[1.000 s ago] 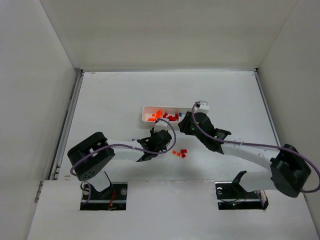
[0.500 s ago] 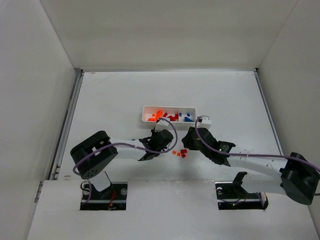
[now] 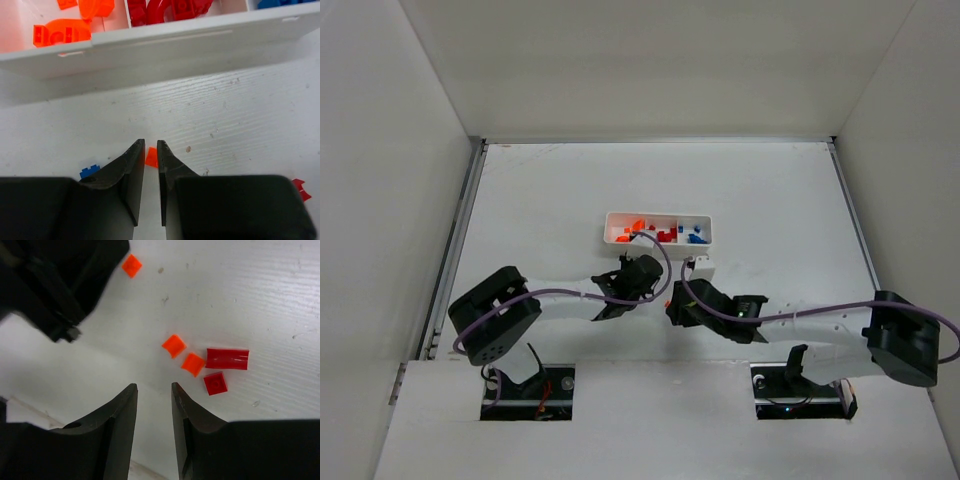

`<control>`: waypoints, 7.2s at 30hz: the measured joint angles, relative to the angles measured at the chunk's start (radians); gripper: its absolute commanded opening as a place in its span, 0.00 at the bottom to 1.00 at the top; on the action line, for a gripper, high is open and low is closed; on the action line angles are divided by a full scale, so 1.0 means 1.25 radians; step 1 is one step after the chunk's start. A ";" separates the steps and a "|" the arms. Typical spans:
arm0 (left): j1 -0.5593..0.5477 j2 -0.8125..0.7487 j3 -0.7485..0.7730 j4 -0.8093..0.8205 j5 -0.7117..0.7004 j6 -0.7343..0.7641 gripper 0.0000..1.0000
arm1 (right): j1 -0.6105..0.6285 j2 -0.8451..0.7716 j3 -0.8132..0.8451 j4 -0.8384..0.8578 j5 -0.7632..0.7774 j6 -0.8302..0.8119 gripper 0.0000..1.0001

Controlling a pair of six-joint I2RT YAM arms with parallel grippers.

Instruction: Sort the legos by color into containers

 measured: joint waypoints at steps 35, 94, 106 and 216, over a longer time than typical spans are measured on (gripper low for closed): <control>0.003 0.024 0.000 -0.020 0.058 0.022 0.29 | 0.015 0.188 0.093 -0.126 0.137 0.065 0.40; 0.265 -0.231 -0.020 0.042 0.030 -0.048 0.36 | -0.203 0.249 0.311 0.126 0.008 -0.173 0.29; 0.300 -0.396 -0.182 -0.211 -0.009 -0.114 0.40 | -0.233 0.465 0.506 0.141 -0.056 -0.238 0.32; 0.108 0.220 0.414 -0.005 0.197 -0.116 0.30 | -0.247 -0.146 -0.068 0.147 0.069 -0.156 0.23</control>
